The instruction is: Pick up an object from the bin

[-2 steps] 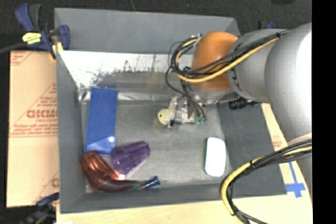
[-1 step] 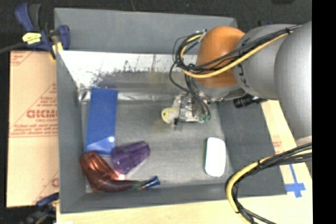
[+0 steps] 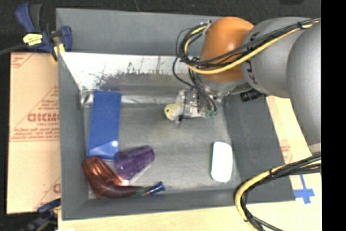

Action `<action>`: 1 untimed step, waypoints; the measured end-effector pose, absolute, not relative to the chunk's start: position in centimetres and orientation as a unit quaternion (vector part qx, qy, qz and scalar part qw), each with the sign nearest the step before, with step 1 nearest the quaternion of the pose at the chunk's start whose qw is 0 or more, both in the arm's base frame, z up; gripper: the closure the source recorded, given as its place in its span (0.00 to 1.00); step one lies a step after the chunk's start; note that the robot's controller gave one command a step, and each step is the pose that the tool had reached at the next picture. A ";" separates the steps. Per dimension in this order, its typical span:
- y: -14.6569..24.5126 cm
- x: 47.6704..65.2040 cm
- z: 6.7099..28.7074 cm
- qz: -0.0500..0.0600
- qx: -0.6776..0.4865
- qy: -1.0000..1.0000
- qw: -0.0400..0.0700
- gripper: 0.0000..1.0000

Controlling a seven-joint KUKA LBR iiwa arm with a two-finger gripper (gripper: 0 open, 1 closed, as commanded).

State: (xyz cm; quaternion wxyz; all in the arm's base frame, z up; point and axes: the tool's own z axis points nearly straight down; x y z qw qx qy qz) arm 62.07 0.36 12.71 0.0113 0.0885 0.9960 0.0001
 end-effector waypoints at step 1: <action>-0.2 60.5 18.3 0.001 0.052 0.999 0.006 1.00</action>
Offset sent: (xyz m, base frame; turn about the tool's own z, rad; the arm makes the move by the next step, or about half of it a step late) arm 0.0217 0.0133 0.1977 -0.0271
